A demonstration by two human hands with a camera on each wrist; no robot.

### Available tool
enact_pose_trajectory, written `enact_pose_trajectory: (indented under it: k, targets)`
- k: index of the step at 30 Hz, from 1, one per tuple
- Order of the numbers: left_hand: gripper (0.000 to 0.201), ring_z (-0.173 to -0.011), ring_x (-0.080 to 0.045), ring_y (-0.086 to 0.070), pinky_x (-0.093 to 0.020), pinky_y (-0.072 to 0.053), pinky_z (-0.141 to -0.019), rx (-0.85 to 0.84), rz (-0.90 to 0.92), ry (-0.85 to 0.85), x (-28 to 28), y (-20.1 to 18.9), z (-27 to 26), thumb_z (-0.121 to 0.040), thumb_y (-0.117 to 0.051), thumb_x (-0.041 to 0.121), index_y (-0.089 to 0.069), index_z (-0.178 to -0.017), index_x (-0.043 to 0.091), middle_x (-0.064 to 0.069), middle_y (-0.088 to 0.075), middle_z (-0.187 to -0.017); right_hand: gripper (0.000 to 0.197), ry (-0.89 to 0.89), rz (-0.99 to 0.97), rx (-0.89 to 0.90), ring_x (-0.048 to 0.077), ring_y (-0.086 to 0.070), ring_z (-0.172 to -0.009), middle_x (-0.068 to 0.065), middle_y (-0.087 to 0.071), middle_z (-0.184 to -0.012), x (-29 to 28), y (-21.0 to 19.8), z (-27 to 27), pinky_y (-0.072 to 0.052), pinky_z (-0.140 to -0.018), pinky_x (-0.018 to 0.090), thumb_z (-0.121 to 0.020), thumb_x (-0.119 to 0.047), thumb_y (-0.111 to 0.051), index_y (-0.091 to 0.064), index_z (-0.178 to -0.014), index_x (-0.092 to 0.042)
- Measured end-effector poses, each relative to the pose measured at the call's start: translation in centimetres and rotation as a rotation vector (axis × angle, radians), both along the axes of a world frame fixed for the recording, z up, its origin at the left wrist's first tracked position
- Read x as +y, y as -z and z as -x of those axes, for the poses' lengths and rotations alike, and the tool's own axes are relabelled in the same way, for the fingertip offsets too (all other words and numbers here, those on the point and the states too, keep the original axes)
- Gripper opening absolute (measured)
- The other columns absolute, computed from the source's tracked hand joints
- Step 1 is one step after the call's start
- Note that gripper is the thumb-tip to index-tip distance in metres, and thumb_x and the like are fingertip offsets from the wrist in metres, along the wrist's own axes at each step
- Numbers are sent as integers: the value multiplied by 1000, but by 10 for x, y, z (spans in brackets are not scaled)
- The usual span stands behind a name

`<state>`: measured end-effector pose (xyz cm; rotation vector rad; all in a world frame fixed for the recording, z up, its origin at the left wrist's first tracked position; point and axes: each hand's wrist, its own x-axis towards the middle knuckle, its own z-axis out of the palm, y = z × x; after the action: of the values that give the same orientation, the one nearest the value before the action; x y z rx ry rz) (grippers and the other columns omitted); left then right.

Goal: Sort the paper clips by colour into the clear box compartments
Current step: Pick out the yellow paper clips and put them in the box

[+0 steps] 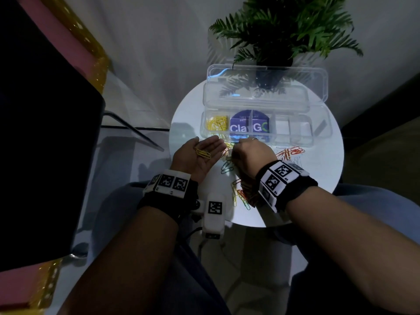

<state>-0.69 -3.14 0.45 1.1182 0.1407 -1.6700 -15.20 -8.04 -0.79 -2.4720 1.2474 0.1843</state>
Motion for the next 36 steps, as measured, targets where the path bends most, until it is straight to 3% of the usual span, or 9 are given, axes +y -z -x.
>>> enact_pose_trajectory:
  k: [4,8,12,17,20,26,29,33,36]
  targets:
    - [47,-108,-24,-59,-28,-52,-75,-1,2,-1,0,2,-2,-102,-23,26,-60,-92,0,-11,-72,-75,20,35,-31,-43,32,-57,-100,15,-63,-103,-1,2,-1,-48,-83,36,-89,-12,-51,-64,-101,-6]
    - [47,-81,-21,-67,-27,-53,-77,-1,-3,-7,1,4,-3,-102,-23,26,-61,-91,0,-11,-72,-75,17,69,-60,-22,33,-58,-99,15,-63,-101,-4,4,-1,-48,-83,35,-83,-8,-57,-68,-96,-9]
    - [48,-96,-18,-62,-28,-48,-83,3,-4,-19,1,5,-2,-102,-23,26,-61,-90,-1,-12,-72,-73,18,93,-96,-54,32,-54,-104,16,-57,-108,-6,7,0,-48,-88,39,-86,-12,-57,-64,-100,-5]
    - [50,-79,-24,-67,-29,-53,-78,25,4,-26,0,5,-1,-102,-22,26,-62,-89,-2,-13,-72,-72,7,215,-210,-275,17,-55,-73,4,-62,-82,-5,2,7,-41,-70,24,-85,-8,-58,-63,-86,-3]
    - [65,-66,-22,-71,-27,-58,-64,42,12,-22,0,7,-1,-102,-23,26,-72,-72,-3,-15,-72,-73,6,350,-262,-493,5,-50,-61,-7,-57,-67,-6,-8,15,-37,-60,6,-80,-11,-69,-65,-76,-12]
    - [52,-95,-26,-63,-30,-52,-80,0,-11,-34,-1,2,3,-103,-21,26,-61,-86,-3,-19,-70,-101,14,543,-567,-758,12,-55,-67,-2,-63,-63,-16,-25,22,-46,-72,25,-75,-9,-75,-66,-70,-19]
    - [51,-107,-27,-57,-34,-50,-88,27,-22,-58,-2,-1,7,-103,-21,25,-60,-88,-4,-20,-67,-96,12,595,-691,-874,10,-55,-58,-2,-63,-57,-15,-29,22,-45,-62,19,-76,-5,-72,-65,-72,-14]
    - [46,-69,-20,-69,-27,-57,-60,31,-31,-26,-2,-4,15,-102,-25,24,-58,-84,-1,-13,-68,-66,12,508,-763,-900,4,-59,-56,-3,-65,-59,-10,-38,11,-51,-62,13,-78,-2,-70,-65,-74,-13]
    - [40,-64,-20,-66,-24,-56,-58,57,3,30,-2,-6,21,-102,-27,22,-58,-92,0,-12,-69,-71,12,405,-708,-812,8,-59,-64,3,-64,-69,-7,-44,-2,-51,-70,20,-80,-3,-67,-66,-76,-13]
